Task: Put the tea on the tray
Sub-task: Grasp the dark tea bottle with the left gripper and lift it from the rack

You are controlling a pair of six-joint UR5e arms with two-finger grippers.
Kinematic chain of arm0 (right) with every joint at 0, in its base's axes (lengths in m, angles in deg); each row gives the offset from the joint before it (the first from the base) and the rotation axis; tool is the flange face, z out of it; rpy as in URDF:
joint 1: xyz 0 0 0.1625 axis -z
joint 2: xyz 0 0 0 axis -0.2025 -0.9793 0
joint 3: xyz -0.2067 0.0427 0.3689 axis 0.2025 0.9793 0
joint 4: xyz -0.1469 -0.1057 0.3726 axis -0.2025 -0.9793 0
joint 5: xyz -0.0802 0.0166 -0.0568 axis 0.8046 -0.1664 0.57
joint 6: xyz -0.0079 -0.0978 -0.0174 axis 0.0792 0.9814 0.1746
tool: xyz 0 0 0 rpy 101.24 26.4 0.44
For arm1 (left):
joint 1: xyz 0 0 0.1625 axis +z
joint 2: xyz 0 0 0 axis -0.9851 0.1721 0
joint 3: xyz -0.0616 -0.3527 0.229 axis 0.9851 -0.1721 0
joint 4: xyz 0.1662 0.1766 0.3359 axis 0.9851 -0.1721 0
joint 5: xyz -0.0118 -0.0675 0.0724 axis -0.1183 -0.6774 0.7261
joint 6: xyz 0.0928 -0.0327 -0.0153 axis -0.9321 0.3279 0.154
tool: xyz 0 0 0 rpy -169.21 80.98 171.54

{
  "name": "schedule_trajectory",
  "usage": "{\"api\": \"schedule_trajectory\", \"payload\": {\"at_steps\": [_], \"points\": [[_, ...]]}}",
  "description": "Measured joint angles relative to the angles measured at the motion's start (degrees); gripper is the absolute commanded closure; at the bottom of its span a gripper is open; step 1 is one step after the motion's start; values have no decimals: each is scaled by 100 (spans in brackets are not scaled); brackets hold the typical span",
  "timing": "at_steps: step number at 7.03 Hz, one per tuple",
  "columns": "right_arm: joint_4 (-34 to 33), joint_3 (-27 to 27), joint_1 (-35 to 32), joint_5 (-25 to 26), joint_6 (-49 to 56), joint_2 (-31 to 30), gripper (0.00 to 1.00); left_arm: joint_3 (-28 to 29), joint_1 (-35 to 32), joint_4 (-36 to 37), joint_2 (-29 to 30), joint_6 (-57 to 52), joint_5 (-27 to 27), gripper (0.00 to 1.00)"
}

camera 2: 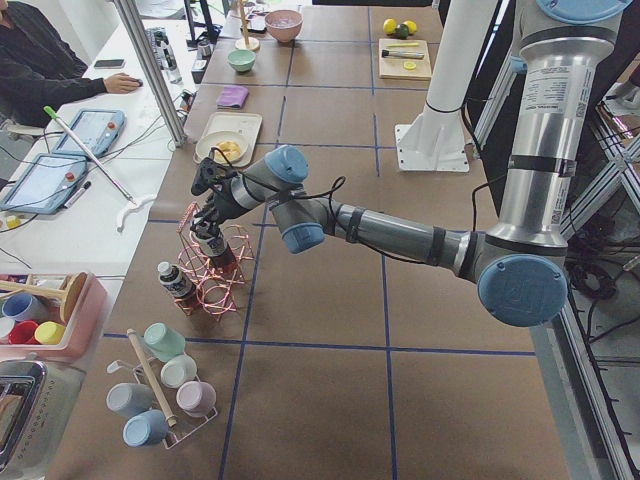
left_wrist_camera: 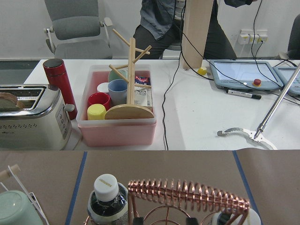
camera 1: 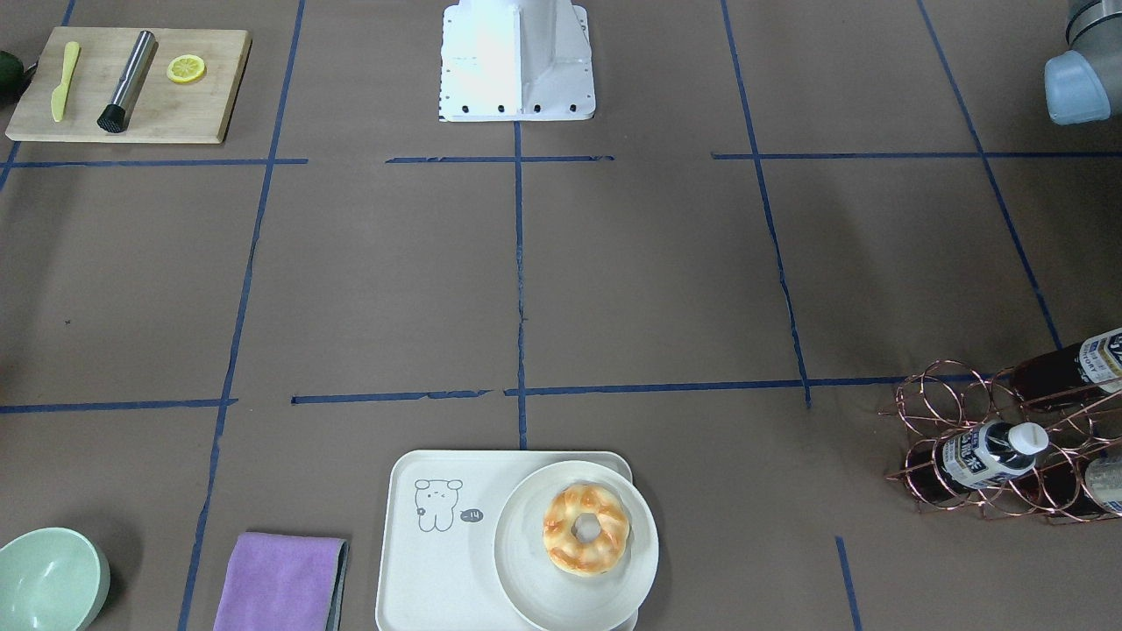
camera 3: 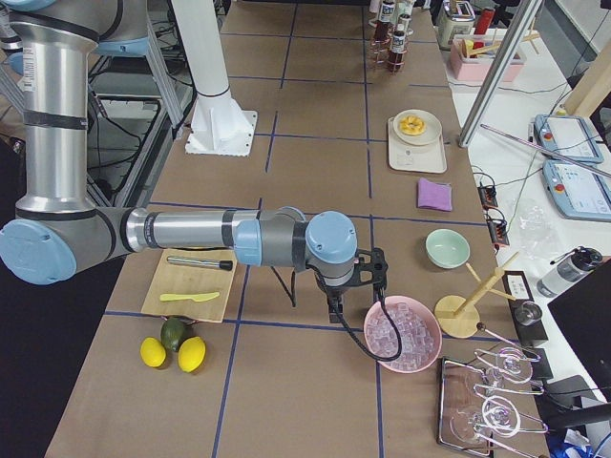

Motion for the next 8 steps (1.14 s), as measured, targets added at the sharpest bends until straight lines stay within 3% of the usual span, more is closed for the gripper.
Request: {"api": "schedule_trajectory", "payload": {"at_steps": [3,6,8], "points": [[0,32,-6,5,7,-6,0,-729,-206,79,-601,0,-193,100],[0,27,3,-1,1,-28,0,-1936,-162,613,-1327,81,-196,100],[0,12,2,-3,-1,-41,0,-2326,349,822,-1455,418,105,100]]}}
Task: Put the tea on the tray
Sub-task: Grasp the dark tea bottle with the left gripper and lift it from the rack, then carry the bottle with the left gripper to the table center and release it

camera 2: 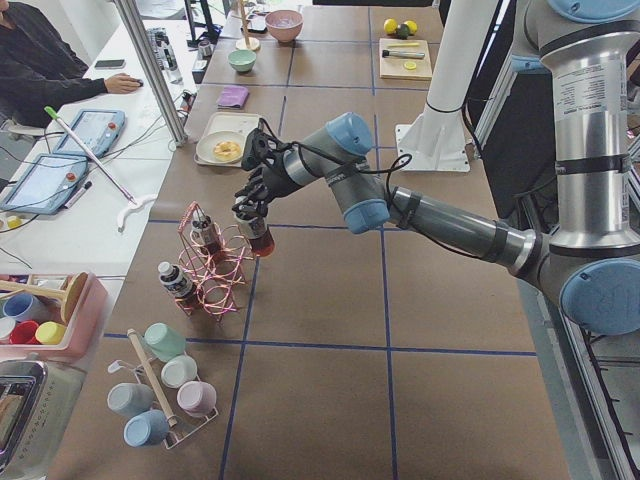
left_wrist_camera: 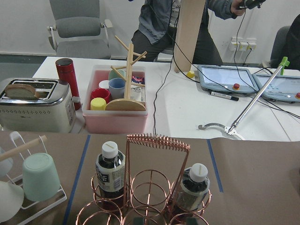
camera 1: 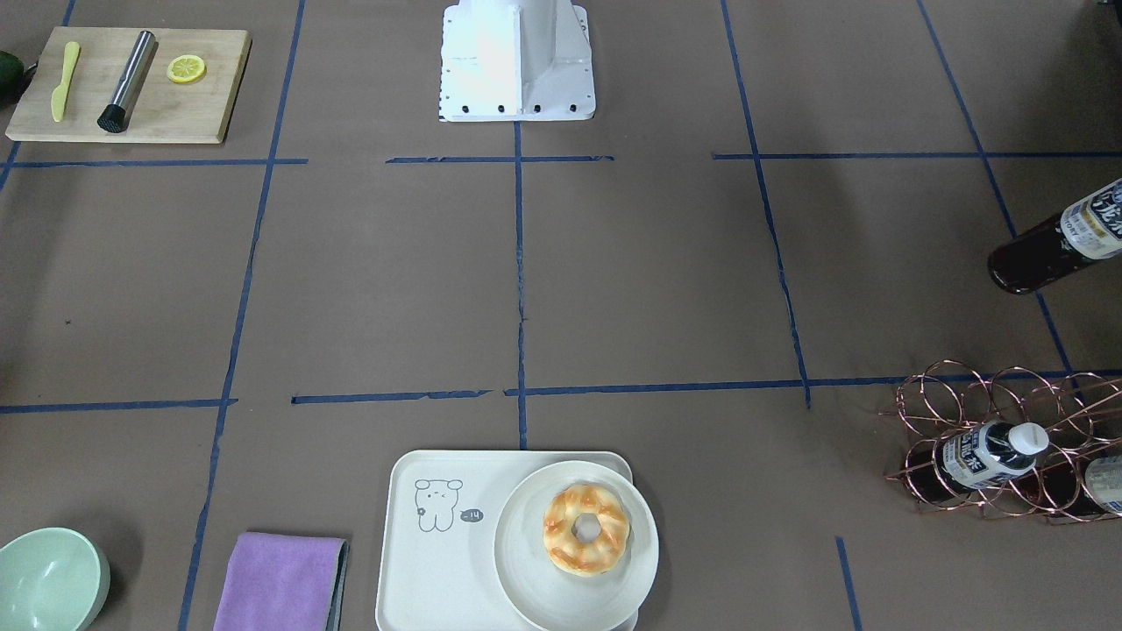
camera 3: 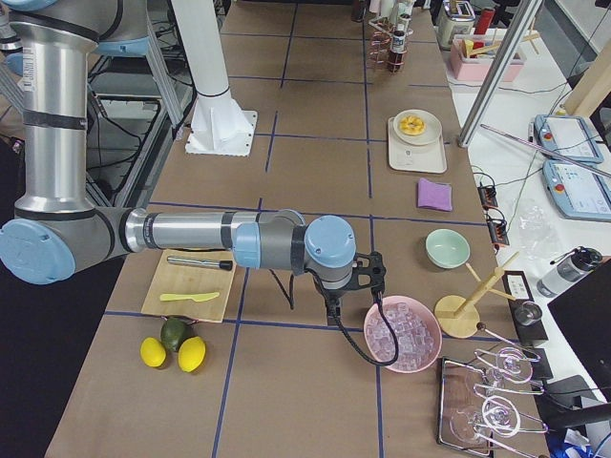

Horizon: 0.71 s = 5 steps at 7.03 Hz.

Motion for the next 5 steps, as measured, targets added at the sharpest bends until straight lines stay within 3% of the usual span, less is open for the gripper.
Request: {"api": "schedule_trajectory", "payload": {"at_steps": [3,5], "points": [[0,-16,4,5,0,-3,0,-1009,1585,1476,348,808,1359,100],[0,-38,4,2,0,-1,0,-1251,2662,2744,1257,1354,2356,100]]}}
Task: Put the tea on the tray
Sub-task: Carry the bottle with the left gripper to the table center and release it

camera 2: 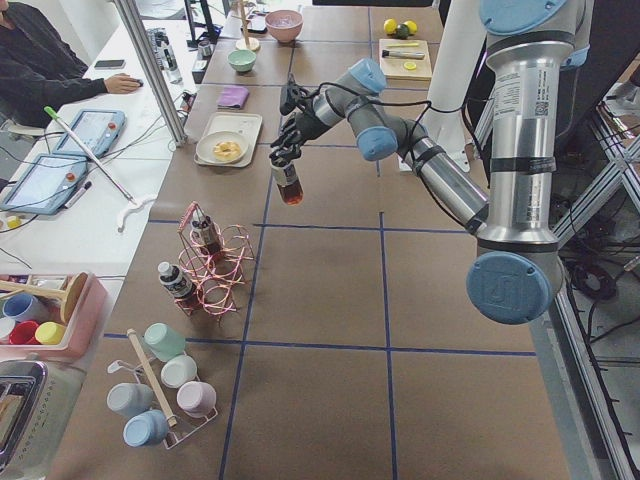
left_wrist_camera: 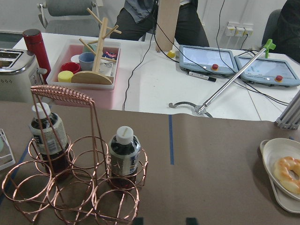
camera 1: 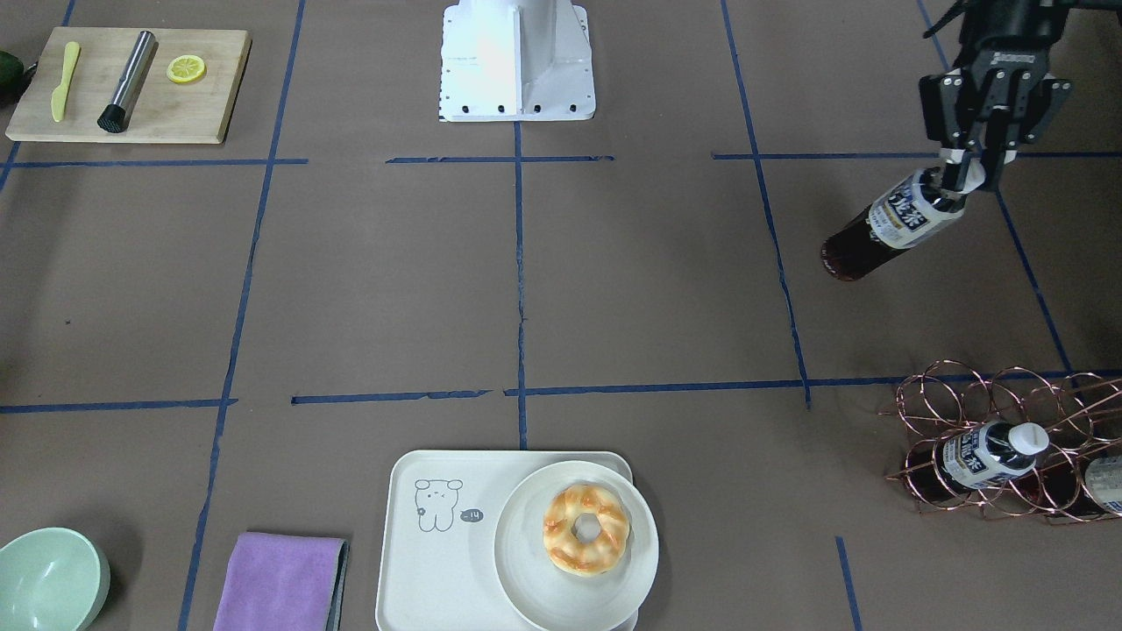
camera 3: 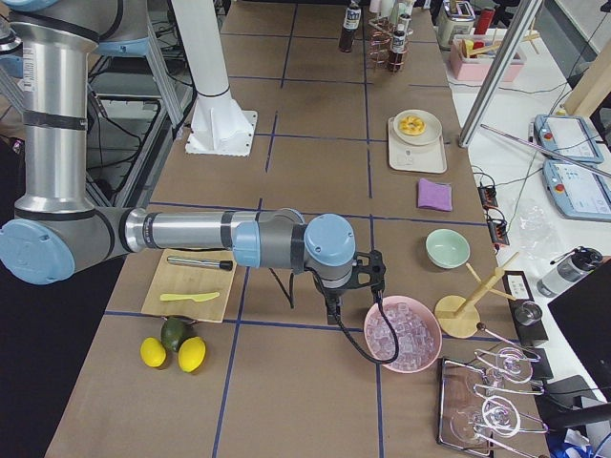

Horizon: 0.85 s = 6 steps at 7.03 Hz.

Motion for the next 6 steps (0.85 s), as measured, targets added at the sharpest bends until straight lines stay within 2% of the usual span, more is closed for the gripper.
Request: {"api": "schedule_trajectory", "payload": {"at_steps": [2,3,4,6], "points": [[0,-4,-3,-1,0,6,0,54,1187,1847,1668,602,1015,100],[0,-2,-3,5,-2,13,0,215,1641,2312,2203,845,1362,100],[0,3,-4,9,-6,17,0,537,1988,2494,2648,1028,1664,100],[0,9,1,12,-8,22,0,1506,2263,2572,3525,1264,2021,100]]}}
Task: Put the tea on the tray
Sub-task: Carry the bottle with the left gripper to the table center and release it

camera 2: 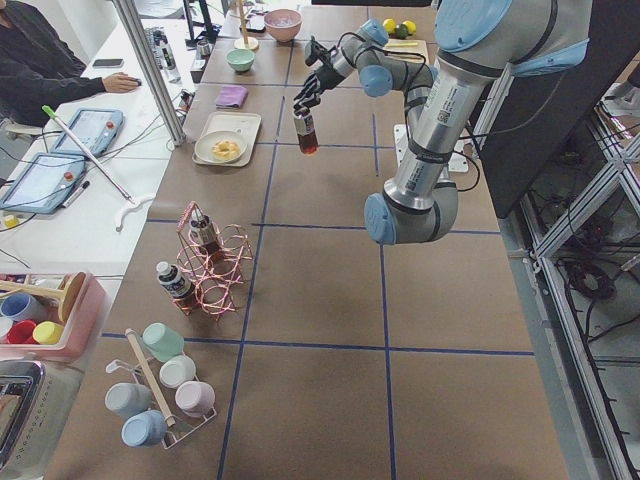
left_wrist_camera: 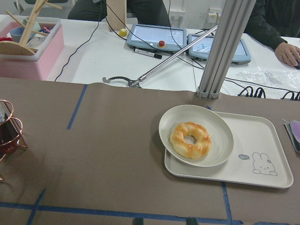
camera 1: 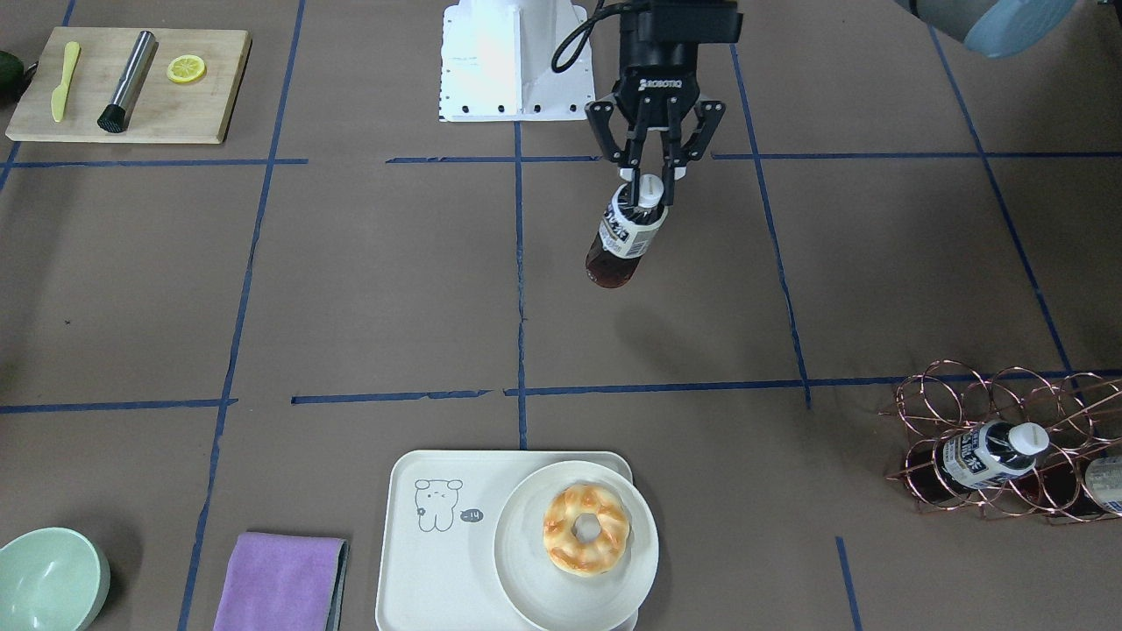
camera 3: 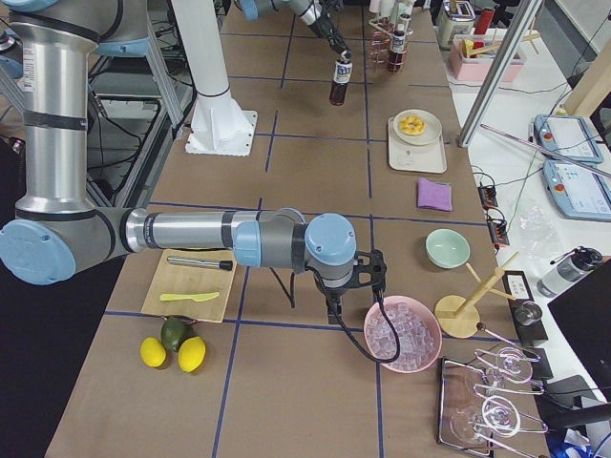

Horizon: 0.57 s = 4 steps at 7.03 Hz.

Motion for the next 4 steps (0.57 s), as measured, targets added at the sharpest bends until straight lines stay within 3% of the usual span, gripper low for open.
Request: {"api": "schedule_trajectory", "payload": {"at_steps": [4], "points": [[0,4,4,2,-1,19,0,1827,45,-325,1201,293,210,100]]}}
